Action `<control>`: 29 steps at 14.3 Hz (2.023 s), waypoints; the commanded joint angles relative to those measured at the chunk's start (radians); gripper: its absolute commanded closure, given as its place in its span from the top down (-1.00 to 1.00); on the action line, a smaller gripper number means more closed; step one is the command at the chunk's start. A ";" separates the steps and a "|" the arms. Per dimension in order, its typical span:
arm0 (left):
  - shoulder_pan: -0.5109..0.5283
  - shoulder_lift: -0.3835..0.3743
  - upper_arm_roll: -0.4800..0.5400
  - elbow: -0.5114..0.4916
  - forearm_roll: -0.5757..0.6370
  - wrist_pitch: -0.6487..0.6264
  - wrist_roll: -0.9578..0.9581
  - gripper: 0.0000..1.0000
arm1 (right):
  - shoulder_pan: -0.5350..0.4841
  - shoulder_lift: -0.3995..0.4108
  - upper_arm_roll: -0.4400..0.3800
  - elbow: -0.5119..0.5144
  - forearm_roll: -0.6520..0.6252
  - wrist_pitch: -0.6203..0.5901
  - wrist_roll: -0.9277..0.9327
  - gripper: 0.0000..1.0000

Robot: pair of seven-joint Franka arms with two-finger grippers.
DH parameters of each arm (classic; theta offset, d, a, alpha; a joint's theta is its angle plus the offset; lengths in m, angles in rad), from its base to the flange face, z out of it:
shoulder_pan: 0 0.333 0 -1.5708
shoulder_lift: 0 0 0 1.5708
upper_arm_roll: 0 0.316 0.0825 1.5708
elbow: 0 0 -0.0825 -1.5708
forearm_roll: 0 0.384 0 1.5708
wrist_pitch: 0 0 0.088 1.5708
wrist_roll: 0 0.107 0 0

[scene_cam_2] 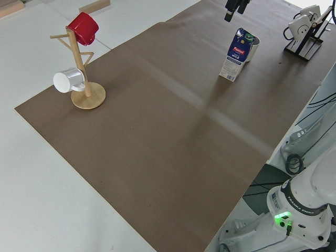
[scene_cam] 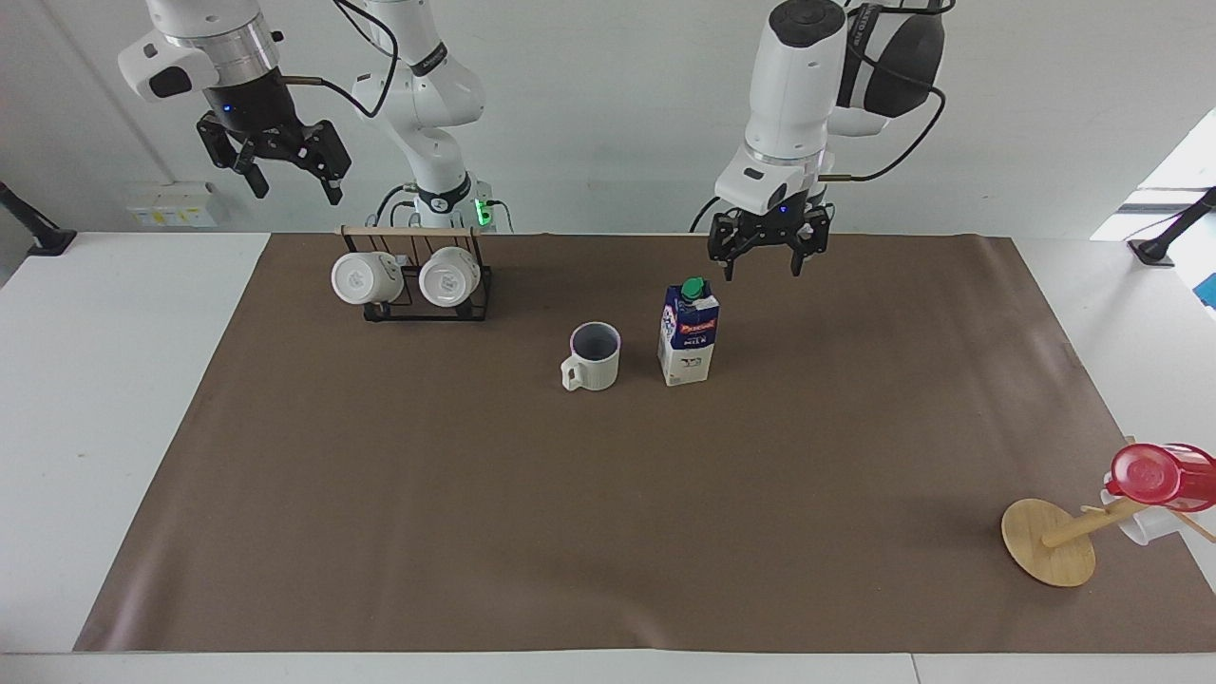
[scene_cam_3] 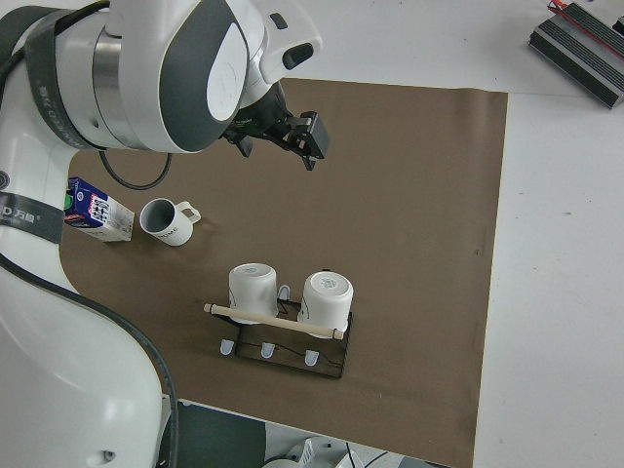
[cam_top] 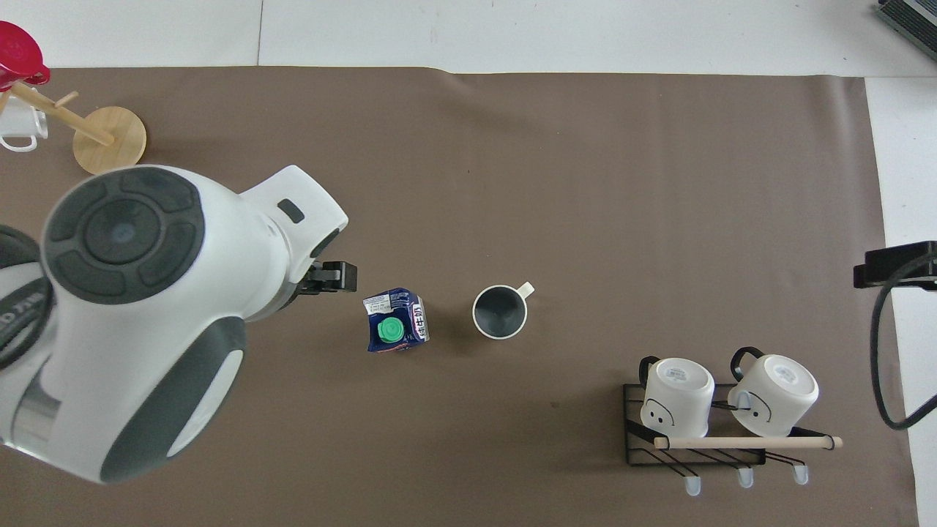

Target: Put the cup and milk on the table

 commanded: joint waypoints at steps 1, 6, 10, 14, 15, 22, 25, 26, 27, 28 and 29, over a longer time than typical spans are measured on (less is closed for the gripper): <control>0.115 -0.039 -0.004 0.019 -0.044 -0.047 0.159 1.00 | -0.003 -0.019 -0.002 -0.017 0.009 -0.006 -0.019 1.00; 0.263 -0.044 -0.004 0.085 -0.067 -0.112 0.347 1.00 | -0.005 -0.019 -0.002 -0.017 0.009 -0.006 -0.019 1.00; 0.342 -0.044 -0.004 0.087 -0.113 -0.125 0.486 1.00 | -0.003 -0.020 -0.002 -0.017 0.009 -0.006 -0.019 1.00; 0.358 -0.047 -0.004 0.087 -0.133 -0.158 0.487 1.00 | -0.003 -0.020 -0.002 -0.017 0.009 -0.006 -0.019 1.00; 0.356 -0.047 -0.004 0.087 -0.134 -0.161 0.481 1.00 | -0.005 -0.020 -0.002 -0.017 0.009 -0.006 -0.019 1.00; 0.367 -0.054 0.011 0.085 -0.125 -0.181 0.475 1.00 | -0.005 -0.020 -0.002 -0.017 0.009 -0.006 -0.019 1.00; 0.367 -0.056 0.016 0.082 -0.124 -0.187 0.474 1.00 | -0.003 -0.020 -0.002 -0.017 0.009 -0.006 -0.019 1.00; 0.367 -0.056 0.017 0.082 -0.124 -0.193 0.474 1.00 | -0.003 -0.020 -0.002 -0.017 0.009 -0.006 -0.019 1.00; 0.367 -0.056 0.017 0.082 -0.124 -0.194 0.469 1.00 | -0.003 -0.019 -0.002 -0.017 0.009 -0.006 -0.019 1.00; 0.367 -0.056 0.017 0.082 -0.124 -0.195 0.466 1.00 | -0.003 -0.019 -0.002 -0.017 0.009 -0.006 -0.019 1.00; 0.367 -0.057 0.017 0.082 -0.124 -0.195 0.466 1.00 | -0.005 -0.019 -0.002 -0.017 0.009 -0.006 -0.019 1.00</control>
